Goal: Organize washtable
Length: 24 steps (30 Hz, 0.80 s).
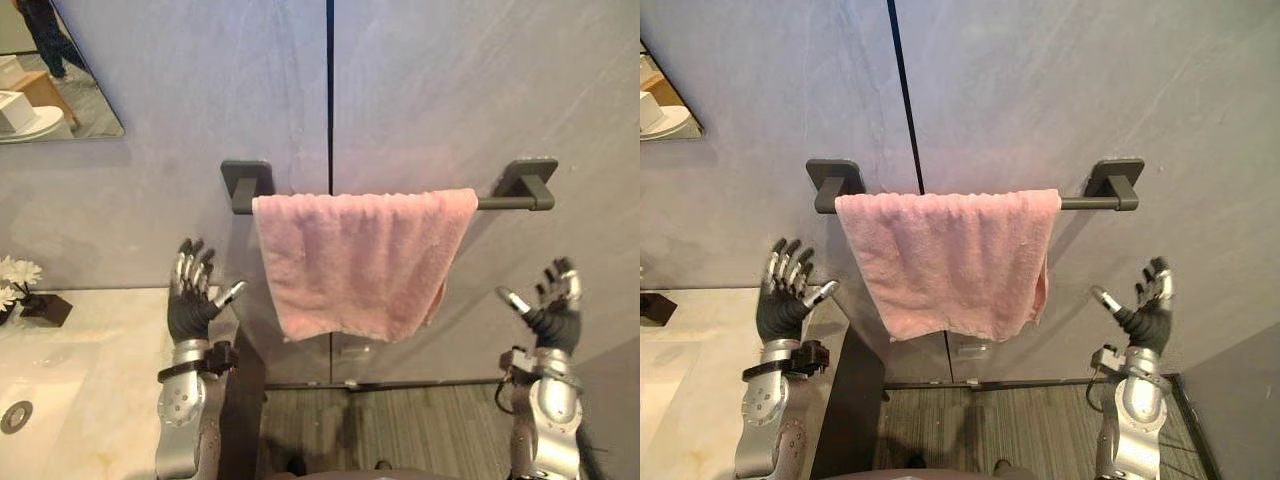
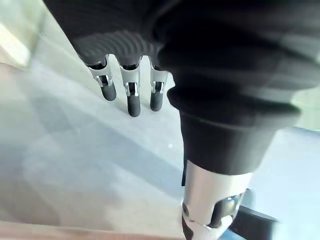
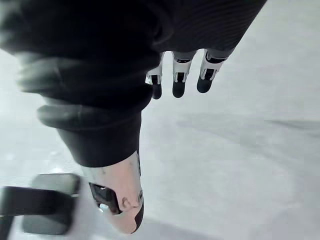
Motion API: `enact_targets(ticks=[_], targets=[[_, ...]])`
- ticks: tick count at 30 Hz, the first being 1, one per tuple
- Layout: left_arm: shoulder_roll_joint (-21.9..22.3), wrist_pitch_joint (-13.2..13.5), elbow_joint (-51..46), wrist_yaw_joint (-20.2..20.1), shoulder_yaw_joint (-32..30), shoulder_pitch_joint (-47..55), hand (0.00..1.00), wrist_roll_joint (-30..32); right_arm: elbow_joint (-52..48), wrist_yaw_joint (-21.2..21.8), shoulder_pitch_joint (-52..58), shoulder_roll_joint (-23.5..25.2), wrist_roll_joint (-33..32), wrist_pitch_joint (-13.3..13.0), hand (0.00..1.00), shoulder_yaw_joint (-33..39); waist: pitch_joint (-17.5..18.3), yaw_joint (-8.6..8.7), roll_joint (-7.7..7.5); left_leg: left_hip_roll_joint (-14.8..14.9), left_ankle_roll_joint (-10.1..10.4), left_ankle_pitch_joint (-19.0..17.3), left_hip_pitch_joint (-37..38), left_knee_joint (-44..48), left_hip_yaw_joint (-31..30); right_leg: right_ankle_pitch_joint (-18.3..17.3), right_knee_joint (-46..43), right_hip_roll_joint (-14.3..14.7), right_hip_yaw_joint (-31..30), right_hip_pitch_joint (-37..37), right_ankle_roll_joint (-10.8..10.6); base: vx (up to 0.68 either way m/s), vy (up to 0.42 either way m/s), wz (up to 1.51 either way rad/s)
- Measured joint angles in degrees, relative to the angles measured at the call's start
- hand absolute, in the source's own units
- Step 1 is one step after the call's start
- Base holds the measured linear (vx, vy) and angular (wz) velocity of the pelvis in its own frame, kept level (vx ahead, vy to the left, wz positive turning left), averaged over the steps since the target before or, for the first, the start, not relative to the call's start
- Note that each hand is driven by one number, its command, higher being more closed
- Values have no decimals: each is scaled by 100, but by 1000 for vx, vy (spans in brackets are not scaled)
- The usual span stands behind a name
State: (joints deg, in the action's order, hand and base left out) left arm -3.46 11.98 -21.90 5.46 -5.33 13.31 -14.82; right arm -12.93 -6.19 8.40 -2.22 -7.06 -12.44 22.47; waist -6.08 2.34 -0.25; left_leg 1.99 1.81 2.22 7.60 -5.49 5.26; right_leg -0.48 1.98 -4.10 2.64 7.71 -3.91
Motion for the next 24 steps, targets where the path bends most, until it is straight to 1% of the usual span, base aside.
enact_targets(ticks=[1,3,5,8,9,10,11,12,13,15,16,17,18,19,20,22,24], targets=[[-14,39,-167,-2,-6,-23,0,2,-131,-12,-65,-17,62,-10,0,24,0,1,0,0,-1,-1,8,0,4,0,0,0,-3,7,0,0,0,0],[-67,206,-503,7,-51,-227,0,31,-527,-52,-279,-86,113,-16,0,70,4,4,6,-1,-2,-2,33,0,12,0,-3,0,-10,25,0,0,0,0],[-265,350,-788,72,-75,-526,0,-17,-1019,-133,-537,-221,189,-57,0,48,6,4,10,2,-3,-3,107,0,28,-1,-25,0,-32,82,-1,-56,-16,-5],[-635,429,-989,21,145,-754,0,-449,-1445,-99,-821,-617,64,-147,0,-226,43,0,38,-7,-19,-14,182,-5,62,-22,-77,0,-87,107,-18,-56,-7,-8],[-914,434,-1063,-217,390,-884,0,-844,-1620,59,-987,-903,-140,-258,0,-477,62,-1,55,-15,-23,-17,206,-8,68,-28,-105,-6,-99,110,-24,-61,-1,-8],[-1027,437,-1095,-311,511,-933,0,-991,-1693,140,-1058,-1017,-215,-281,0,-609,65,2,59,-16,-26,-21,217,-9,75,-31,-119,-6,-99,109,-26,-77,-3,-6],[-1283,443,-1151,-554,819,-1064,0,-1275,-1836,354,-1213,-1273,-407,-340,0,-961,74,4,69,-18,-29,-23,227,-24,87,-33,-142,-7,-99,106,-27,-67,-7,-4],[-1518,432,-1154,-865,1221,-1238,0,-1551,-1949,689,-1390,-1526,-681,-394,0,-1415,79,11,68,-17,-29,-21,246,-37,100,-34,-171,-7,-103,105,-28,-68,-8,-4],[-1583,417,-1154,-983,1362,-1284,0,-1624,-1967,840,-1450,-1593,-776,-409,0,-1600,86,10,66,-17,-29,-20,253,-38,105,-35,-175,-7,-104,106,-28,-61,-10,-4],[-1776,318,-1091,-1419,1975,-1372,0,-1766,-1975,1458,-1632,-1815,-1405,-414,0,-2560,215,1,62,-17,-32,-16,254,-39,111,-34,-175,-7,-103,104,-28,-36,-11,-2],[-1799,296,-1045,-1506,2094,-1380,0,-1816,-1974,1598,-1649,-1859,-1546,-395,0,-2739,241,-2,62,-19,-32,-16,255,-39,109,-34,-175,-8,-103,103,-28,-24,-8,3],[-1854,264,-872,-1642,2351,-1445,0,-1836,-1971,1839,-1695,-1967,-1745,-366,0,-3124,251,-10,64,-22,-32,-16,284,-39,103,-35,-177,-10,-102,109,-27,-35,-8,2],[-1897,187,-690,-1755,2562,-1460,0,-1835,-1964,2131,-1791,-2091,-1956,-266,0,-3519,271,-13,70,-23,-31,-16,281,-40,105,-36,-176,-10,-105,105,-28,-38,-8,2],[-1912,153,-617,-1802,2629,-1459,0,-1836,-1956,2241,-1826,-2136,-2020,-227,0,-3640,271,-14,70,-24,-31,-15,281,-40,105,-36,-177,-11,-104,105,-28,-36,-10,1],[-1953,72,-468,-1889,2781,-1459,0,-1835,-1931,2480,-1840,-2237,-2189,-162,0,-3845,272,-26,68,-25,-29,-13,278,-40,104,-35,-177,-11,-102,105,-27,0,0,0],[-1990,-36,-270,-1959,2922,-1459,0,-1834,-1793,2722,-1840,-2389,-2357,-36,0,-4122,274,-27,66,-28,-27,-10,275,-40,104,-34,-177,-13,-104,100,-27,0,0,0],[-1984,-69,-13,-2028,3089,-1458,0,-1824,-1495,2895,-1840,-2569,-2438,88,0,-4475,275,-26,65,-30,-27,-8,267,-40,97,-34,-177,-15,-104,94,-26,0,0,0]])
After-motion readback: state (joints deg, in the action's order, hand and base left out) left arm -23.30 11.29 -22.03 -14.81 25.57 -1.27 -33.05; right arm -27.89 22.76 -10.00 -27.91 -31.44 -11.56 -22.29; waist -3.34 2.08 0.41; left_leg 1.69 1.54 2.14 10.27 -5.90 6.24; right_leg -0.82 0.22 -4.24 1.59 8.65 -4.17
